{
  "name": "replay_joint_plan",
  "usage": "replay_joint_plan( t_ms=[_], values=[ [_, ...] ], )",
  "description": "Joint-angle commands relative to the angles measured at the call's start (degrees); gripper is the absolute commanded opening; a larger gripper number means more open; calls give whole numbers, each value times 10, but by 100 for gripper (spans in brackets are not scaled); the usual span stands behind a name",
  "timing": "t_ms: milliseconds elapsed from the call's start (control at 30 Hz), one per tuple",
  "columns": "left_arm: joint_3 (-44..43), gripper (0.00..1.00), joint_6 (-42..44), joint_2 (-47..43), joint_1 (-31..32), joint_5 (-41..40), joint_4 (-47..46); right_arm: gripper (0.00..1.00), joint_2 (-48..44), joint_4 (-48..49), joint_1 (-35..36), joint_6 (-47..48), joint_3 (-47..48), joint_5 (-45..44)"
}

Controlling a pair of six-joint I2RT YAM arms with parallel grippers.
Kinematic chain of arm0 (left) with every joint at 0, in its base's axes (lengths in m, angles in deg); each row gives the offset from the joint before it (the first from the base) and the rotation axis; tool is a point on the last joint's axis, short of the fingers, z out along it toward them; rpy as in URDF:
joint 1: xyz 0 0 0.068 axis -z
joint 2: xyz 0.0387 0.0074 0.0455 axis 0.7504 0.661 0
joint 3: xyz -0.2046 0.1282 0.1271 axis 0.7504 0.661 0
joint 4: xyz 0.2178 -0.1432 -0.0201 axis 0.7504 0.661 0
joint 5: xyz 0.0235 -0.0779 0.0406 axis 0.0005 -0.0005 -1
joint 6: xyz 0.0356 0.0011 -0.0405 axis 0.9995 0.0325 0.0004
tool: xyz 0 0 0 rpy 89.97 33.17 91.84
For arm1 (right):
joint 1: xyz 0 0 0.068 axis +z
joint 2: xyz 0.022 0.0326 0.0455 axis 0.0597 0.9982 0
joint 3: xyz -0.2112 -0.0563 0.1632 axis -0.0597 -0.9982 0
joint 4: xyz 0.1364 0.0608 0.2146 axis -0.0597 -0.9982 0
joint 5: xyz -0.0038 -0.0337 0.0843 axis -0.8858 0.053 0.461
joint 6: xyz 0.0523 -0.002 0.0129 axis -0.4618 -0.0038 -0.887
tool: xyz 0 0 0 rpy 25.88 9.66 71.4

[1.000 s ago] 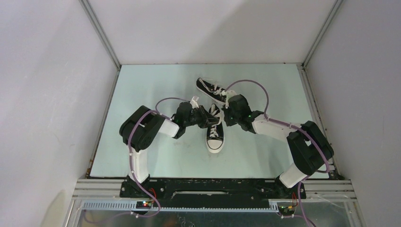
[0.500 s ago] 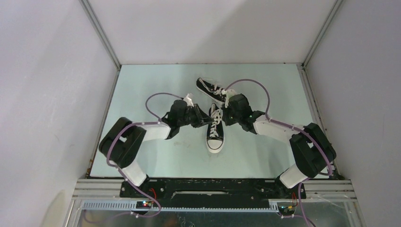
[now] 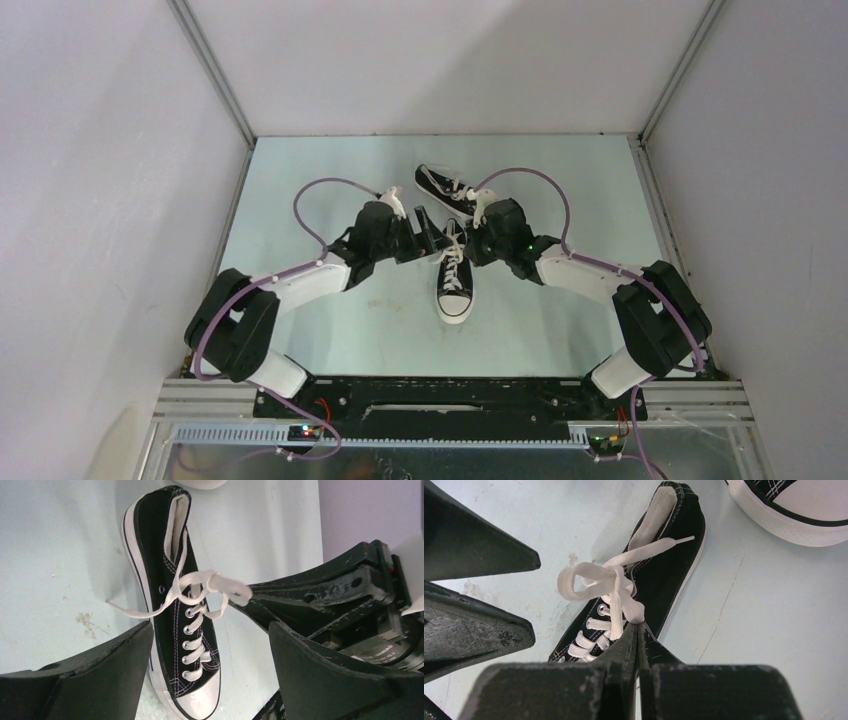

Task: Tie the shoes

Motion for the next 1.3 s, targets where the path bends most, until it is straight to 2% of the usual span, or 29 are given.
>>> replay_joint_plan(
  t_ms=[0,67,267,333,500,633,700,767,1267],
  values=[
    [-45,90,34,-7,12,-30,34,0,-15,27,3,-3,1,9],
    [-63,88,39,3,15,-37,51,0,-15,27,3,-3,1,10],
    [-115,59,45,41,20,-35,80,0,-13,27,3,-3,1,12],
    [-122,53,45,50,22,-33,85,0,-12,28,3,-3,1,13],
    [-127,47,44,60,25,-26,88,0,-12,28,2,-3,1,14],
    [-130,34,45,64,26,-23,92,0,-12,28,2,-3,1,14],
    [-133,11,49,66,26,-25,100,0,-12,26,2,-4,1,12],
    [-132,2,53,64,26,-28,105,0,-12,22,1,-6,1,8],
    [-55,0,88,38,27,44,79,0,-9,-39,-12,-63,-9,-12]
  ],
)
